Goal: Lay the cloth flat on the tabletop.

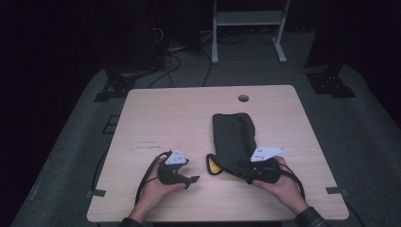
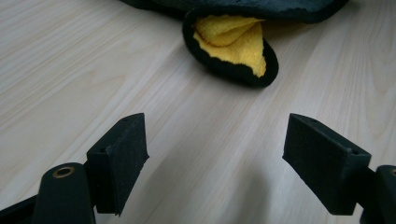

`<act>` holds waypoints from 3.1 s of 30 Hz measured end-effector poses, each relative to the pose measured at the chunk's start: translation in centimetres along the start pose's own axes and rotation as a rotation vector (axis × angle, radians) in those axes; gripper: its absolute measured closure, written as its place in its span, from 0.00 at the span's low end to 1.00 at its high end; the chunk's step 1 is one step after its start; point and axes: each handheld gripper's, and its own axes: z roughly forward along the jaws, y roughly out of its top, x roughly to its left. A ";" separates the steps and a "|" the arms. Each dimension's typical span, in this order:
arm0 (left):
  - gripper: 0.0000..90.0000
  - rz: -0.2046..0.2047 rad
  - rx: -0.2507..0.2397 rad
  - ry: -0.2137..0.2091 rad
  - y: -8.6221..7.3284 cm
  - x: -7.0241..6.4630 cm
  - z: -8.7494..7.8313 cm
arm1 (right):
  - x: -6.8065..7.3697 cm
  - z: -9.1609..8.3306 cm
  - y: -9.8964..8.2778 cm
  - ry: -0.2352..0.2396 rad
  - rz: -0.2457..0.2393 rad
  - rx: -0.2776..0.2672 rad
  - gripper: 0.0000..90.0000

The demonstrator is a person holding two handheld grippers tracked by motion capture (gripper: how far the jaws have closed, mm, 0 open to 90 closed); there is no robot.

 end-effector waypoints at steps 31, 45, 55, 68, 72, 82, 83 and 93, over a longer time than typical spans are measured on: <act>0.22 0.003 -0.074 -0.037 2.4 -1.1 0.8 | -1.3 -0.8 6.8 -0.067 -0.024 -0.191 0.99; 0.94 0.021 -0.032 -0.054 4.1 0.9 2.3 | -1.4 -1.7 6.5 -0.038 -0.027 -0.202 0.99; 0.96 -0.027 -0.147 0.072 2.9 3.9 -4.6 | -2.0 -2.9 3.7 -0.002 0.003 -0.158 0.79; 0.96 -0.089 -0.143 0.105 0.1 5.4 -7.3 | -4.0 -3.3 -4.4 -0.043 0.155 0.017 0.68; 0.96 -0.086 -0.139 0.105 0.0 5.4 -7.3 | -3.1 -1.9 -4.7 -0.002 0.150 0.057 0.67; 0.96 -0.095 -0.133 0.096 -0.2 5.4 -7.3 | -2.0 -0.2 -4.6 -0.030 0.082 0.121 0.87; 0.96 -0.095 -0.130 0.095 -0.2 5.4 -7.3 | -1.9 -0.2 -4.5 -0.014 0.072 0.130 0.94; 0.96 -0.084 -0.178 0.117 0.7 5.6 -9.1 | -2.9 -3.3 -2.9 -0.079 0.097 0.010 0.97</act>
